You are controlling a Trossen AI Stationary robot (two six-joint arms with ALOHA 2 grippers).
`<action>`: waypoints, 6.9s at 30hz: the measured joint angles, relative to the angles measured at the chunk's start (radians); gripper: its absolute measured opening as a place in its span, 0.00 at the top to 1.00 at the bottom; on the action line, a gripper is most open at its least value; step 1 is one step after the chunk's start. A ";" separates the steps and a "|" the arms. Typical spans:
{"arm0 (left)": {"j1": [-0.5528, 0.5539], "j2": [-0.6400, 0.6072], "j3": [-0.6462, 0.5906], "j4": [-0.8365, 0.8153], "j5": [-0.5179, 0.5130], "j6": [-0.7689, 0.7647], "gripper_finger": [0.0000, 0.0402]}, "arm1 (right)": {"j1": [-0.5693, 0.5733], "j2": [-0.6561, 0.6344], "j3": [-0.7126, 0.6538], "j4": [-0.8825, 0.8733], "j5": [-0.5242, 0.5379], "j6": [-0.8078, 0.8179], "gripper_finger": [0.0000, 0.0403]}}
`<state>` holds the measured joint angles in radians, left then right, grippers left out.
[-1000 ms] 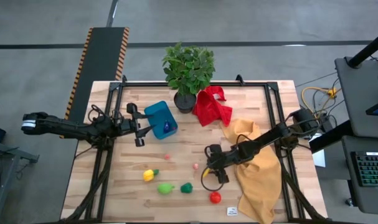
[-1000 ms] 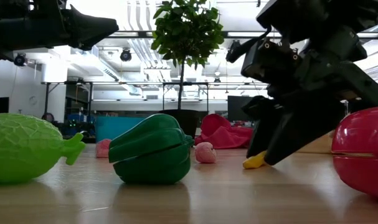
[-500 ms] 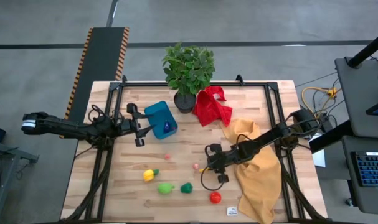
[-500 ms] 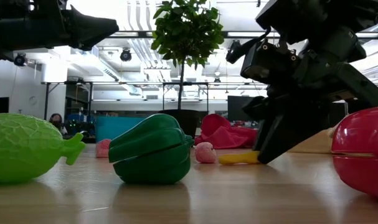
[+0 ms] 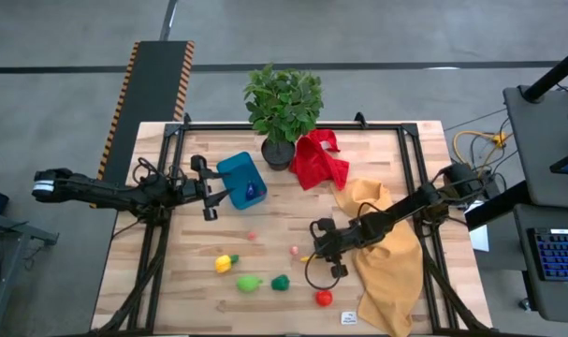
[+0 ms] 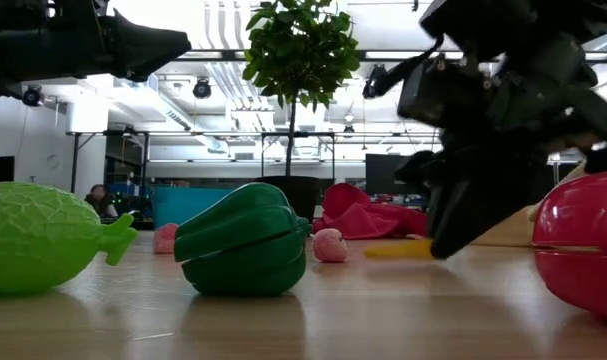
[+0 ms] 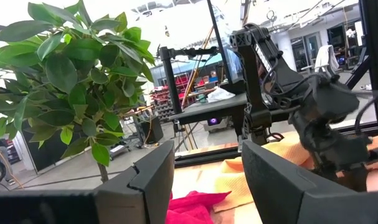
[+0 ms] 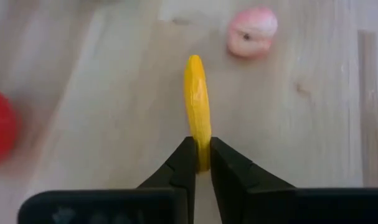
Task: Pick and placing Produce into tupperware
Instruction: Put the yellow corn into the blue bin, then put the right pink peach into the blue bin
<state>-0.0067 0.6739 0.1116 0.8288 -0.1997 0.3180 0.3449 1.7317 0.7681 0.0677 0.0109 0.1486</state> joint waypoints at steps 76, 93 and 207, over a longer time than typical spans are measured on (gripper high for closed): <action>0.000 0.006 -0.003 -0.008 -0.019 0.008 0.57 | -0.375 0.354 0.486 0.355 0.315 -0.297 0.83; -0.001 0.006 -0.003 -0.009 -0.018 0.007 0.57 | -0.329 0.174 0.444 0.262 0.280 -0.259 0.63; 0.000 0.026 -0.003 -0.012 -0.018 0.003 0.57 | -0.007 0.231 0.127 0.233 0.308 0.118 0.79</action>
<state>-0.0067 0.7002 0.1081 0.8169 -0.2173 0.3210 0.3383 1.9629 0.8948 0.3003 0.3185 0.2662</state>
